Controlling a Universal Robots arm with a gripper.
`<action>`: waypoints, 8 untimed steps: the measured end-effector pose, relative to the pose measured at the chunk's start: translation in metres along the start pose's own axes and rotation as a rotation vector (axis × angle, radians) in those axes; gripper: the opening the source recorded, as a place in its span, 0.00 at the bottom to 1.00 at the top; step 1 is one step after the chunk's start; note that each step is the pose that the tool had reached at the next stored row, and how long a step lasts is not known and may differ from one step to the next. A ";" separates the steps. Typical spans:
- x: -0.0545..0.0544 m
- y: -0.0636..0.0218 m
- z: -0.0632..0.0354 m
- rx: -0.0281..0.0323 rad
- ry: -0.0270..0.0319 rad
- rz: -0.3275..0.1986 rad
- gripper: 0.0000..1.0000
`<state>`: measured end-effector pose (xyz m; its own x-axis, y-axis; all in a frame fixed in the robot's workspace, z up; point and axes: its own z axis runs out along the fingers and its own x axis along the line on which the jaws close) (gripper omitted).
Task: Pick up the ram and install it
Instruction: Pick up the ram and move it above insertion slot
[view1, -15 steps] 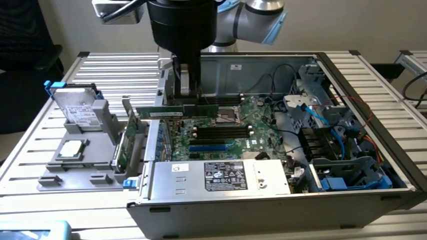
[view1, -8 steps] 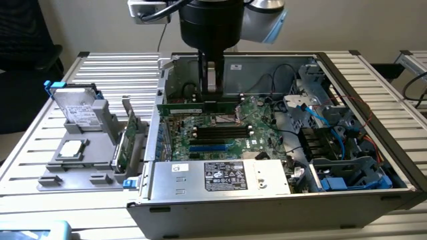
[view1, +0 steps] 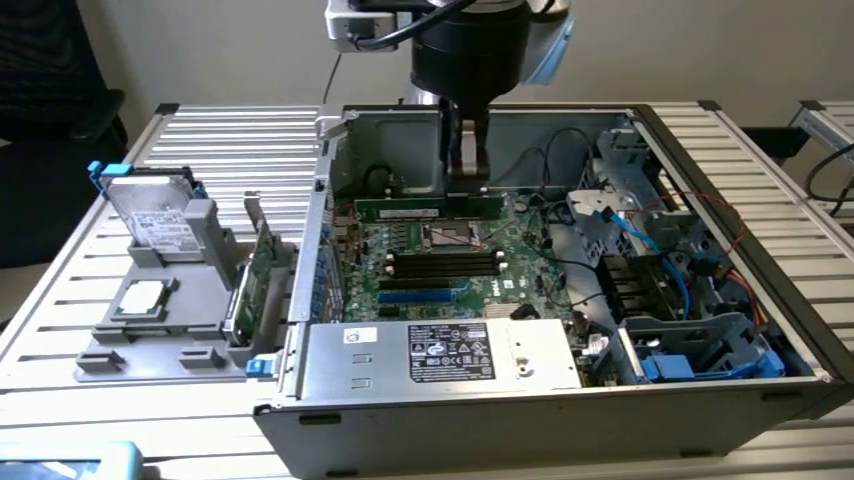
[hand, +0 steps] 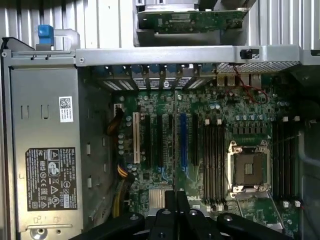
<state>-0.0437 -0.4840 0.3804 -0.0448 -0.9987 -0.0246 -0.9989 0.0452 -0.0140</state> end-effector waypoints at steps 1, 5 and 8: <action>-0.003 -0.0034 0.0017 0.0000 0.0000 0.000 0.12; -0.016 -0.0153 0.0077 0.0000 0.0000 0.000 0.12; -0.028 -0.0195 0.0117 0.0000 0.0001 0.000 0.12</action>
<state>-0.0227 -0.4561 0.3697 -0.0450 -0.9987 -0.0246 -0.9989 0.0454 -0.0140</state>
